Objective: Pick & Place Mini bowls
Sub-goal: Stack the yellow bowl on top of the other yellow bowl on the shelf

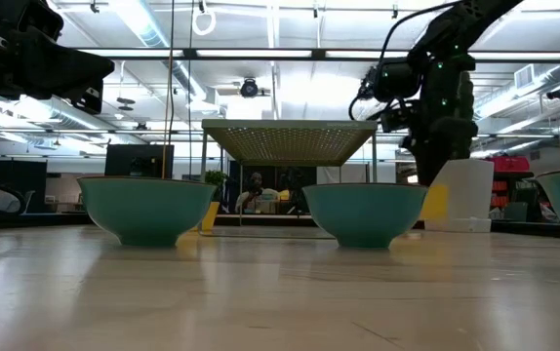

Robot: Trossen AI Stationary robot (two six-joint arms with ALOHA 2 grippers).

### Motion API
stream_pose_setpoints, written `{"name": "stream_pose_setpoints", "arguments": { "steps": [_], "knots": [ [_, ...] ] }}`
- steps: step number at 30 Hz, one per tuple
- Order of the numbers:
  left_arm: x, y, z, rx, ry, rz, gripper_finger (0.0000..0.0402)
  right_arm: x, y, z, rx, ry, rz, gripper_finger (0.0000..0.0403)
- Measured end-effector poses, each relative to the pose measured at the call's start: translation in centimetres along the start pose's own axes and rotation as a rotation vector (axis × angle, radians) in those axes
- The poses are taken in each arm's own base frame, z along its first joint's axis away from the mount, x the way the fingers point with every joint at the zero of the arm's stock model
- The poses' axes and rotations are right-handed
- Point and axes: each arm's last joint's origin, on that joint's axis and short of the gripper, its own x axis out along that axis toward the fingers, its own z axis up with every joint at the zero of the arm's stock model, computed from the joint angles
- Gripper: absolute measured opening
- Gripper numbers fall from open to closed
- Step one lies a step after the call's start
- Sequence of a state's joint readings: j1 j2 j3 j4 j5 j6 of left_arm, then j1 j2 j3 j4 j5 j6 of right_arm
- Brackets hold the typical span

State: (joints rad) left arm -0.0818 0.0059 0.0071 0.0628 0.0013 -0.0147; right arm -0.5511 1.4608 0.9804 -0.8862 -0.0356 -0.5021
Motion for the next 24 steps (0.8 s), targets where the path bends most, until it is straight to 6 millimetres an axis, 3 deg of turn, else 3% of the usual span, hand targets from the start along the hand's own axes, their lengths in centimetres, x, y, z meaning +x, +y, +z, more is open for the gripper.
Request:
{"name": "stream_pose_setpoints", "arguments": {
  "steps": [13, 24],
  "knots": [
    [0.0, 0.0, 0.0, 0.0, 0.0, 0.001, 0.0034, -4.4, -0.2, 0.5, 0.023, -0.015, -0.039, 0.0],
    [0.0, 0.0, 0.0, 0.0, 0.0, 0.0, 0.0034, -10.5, -0.2, 2.6, -0.022, -0.123, -0.089, 0.0]
  ]
}}
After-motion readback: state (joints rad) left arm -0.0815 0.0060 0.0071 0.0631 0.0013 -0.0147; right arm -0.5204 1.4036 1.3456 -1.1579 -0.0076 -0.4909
